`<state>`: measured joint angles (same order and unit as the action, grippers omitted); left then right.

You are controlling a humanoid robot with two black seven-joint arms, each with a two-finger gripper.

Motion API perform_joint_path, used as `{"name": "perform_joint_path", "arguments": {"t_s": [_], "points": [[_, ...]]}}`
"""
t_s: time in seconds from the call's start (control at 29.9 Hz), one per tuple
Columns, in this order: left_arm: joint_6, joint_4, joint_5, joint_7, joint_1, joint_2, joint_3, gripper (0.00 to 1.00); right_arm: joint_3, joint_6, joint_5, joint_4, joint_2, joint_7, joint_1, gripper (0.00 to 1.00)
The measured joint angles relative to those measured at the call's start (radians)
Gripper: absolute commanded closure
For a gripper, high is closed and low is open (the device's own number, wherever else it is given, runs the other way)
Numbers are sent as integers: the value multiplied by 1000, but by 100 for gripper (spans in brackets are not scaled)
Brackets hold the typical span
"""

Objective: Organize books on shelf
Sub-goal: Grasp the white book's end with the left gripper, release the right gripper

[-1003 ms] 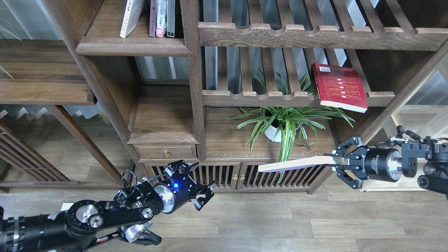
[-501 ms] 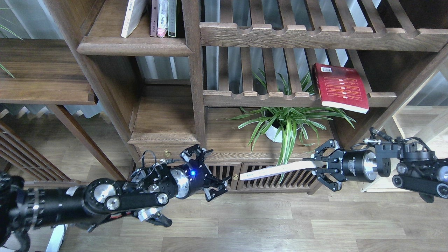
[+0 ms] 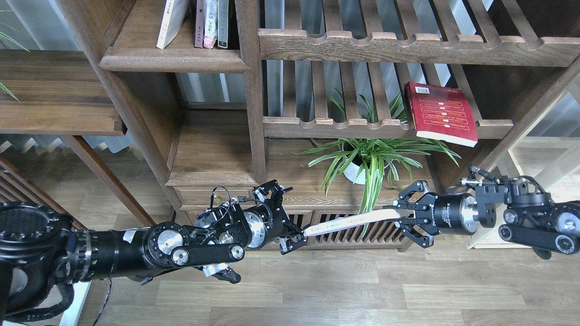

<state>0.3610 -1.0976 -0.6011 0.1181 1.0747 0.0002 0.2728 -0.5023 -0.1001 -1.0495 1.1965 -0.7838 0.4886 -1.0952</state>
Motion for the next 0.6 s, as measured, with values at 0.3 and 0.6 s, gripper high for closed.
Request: {"name": "perform_joint_path", "arguments": {"t_s": [0.3,0.6], "points": [[-26,61,2,-9,-12,0,3,5,1,0,3,4,3,0,-16,97],[-36,76,5,-12,-19,0,-9,5,5,-2,37,11,50,0,-56,97]]}}
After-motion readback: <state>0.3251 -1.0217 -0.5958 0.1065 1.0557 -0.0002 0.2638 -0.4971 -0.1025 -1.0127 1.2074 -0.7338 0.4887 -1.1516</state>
